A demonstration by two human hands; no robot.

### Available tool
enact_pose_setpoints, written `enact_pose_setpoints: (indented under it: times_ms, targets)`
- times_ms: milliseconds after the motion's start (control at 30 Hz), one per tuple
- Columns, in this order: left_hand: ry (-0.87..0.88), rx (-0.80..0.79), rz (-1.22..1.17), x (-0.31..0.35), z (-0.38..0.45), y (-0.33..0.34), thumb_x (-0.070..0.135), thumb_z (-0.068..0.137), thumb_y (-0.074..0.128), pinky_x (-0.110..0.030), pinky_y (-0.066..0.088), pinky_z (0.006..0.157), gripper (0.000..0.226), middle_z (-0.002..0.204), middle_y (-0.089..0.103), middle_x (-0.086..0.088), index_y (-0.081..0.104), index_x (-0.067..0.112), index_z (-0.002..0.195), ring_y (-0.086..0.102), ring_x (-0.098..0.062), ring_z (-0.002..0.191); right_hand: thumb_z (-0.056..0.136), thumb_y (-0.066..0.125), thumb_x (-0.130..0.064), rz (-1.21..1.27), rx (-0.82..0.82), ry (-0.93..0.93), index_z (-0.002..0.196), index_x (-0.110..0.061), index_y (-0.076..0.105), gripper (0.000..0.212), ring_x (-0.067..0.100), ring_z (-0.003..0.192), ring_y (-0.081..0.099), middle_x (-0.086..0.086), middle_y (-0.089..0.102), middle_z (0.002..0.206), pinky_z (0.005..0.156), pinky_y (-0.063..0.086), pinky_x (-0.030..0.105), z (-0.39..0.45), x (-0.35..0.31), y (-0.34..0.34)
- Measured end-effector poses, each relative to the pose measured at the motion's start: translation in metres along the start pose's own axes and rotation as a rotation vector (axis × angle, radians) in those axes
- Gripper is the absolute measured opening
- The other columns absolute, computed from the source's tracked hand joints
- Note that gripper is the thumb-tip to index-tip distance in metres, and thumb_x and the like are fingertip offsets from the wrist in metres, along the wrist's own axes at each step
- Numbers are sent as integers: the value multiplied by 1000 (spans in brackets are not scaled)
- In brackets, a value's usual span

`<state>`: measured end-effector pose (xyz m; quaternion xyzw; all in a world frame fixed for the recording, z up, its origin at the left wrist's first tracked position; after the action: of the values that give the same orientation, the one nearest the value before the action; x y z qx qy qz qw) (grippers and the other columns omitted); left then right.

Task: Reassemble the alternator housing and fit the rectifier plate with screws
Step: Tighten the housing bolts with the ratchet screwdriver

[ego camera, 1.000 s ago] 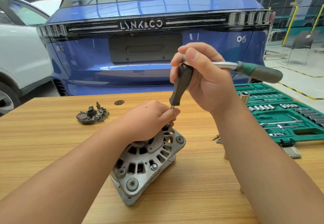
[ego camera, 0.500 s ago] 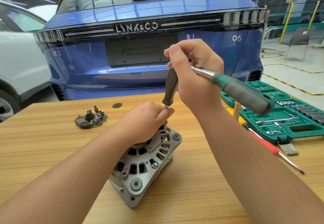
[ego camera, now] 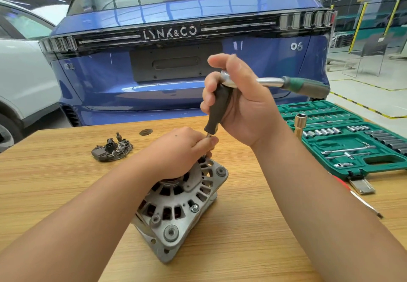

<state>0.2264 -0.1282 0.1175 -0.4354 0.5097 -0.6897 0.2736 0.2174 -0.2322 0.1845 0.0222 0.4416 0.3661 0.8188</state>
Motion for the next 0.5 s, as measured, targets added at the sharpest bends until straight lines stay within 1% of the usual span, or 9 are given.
enact_pose_setpoints:
  times_ms: [67, 167, 233, 267, 333, 367, 433, 467, 500]
  targets:
    - [-9, -8, -5, 1, 0, 0, 59, 104, 31, -25, 46, 66, 53, 80, 70, 9, 74, 27, 99, 63, -6, 74, 100, 51, -20, -76, 12, -88, 101, -15, 70, 19, 23, 66, 60, 7, 66, 78, 65, 50, 34, -2, -7, -1]
    - [-24, -5, 0, 1, 0, 2, 58, 105, 31, -28, 39, 56, 54, 59, 63, 22, 73, 25, 96, 58, 4, 59, 98, 55, -13, -236, 101, -179, 97, -13, 68, 13, 25, 69, 63, 7, 68, 79, 67, 51, 36, -4, -16, -3]
    - [-23, -7, -3, 2, -1, 3, 55, 106, 31, -20, 36, 51, 54, 53, 53, 39, 72, 21, 97, 53, 14, 56, 96, 58, -12, -340, 176, -265, 92, -12, 68, 10, 23, 67, 63, 6, 69, 77, 66, 50, 34, -7, -20, -1]
    - [-17, -9, -10, 3, -1, 3, 53, 107, 32, -13, 35, 47, 54, 51, 48, 44, 72, 18, 98, 51, 18, 55, 96, 60, -10, -418, 220, -333, 90, -11, 67, 10, 22, 64, 62, 7, 69, 75, 64, 51, 32, -9, -24, 2]
    - [-4, -16, -20, 5, -1, 5, 50, 108, 31, -4, 36, 51, 54, 49, 45, 47, 72, 14, 100, 49, 22, 54, 96, 62, -5, -604, 309, -498, 88, -9, 67, 10, 25, 60, 58, 14, 65, 70, 60, 49, 28, -17, -32, 8]
    - [1, -18, -21, 5, -1, 5, 49, 109, 31, -2, 36, 53, 55, 48, 44, 48, 72, 13, 101, 49, 22, 54, 95, 63, -3, -677, 346, -573, 88, -9, 66, 10, 23, 59, 57, 14, 63, 66, 58, 47, 24, -21, -36, 11]
    - [7, -17, -17, 6, 0, 6, 49, 109, 30, -6, 37, 52, 55, 47, 43, 48, 71, 13, 101, 49, 23, 55, 94, 64, 1, -765, 406, -677, 89, -9, 66, 11, 6, 58, 53, 2, 59, 61, 59, 43, 17, -27, -41, 15]
    - [9, -12, -10, 6, 0, 6, 50, 108, 30, -9, 37, 50, 56, 49, 43, 49, 72, 14, 100, 50, 23, 57, 94, 64, 0, -785, 419, -694, 88, -9, 65, 11, 2, 59, 53, -2, 59, 64, 60, 43, 16, -29, -41, 16]
    - [10, -4, -5, 5, 0, 6, 52, 108, 30, -10, 35, 49, 56, 52, 44, 50, 72, 16, 101, 50, 23, 60, 95, 64, -2, -795, 425, -689, 87, -10, 65, 11, 3, 60, 54, -2, 59, 65, 60, 43, 16, -29, -41, 16]
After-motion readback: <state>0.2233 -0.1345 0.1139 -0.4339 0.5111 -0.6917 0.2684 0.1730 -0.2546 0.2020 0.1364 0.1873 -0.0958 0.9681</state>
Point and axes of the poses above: each hand's wrist, its own z-axis towards the middle knuckle, its own y-axis out of the palm, x = y × z, the point moved 8 cm from there along z, towards the middle knuckle
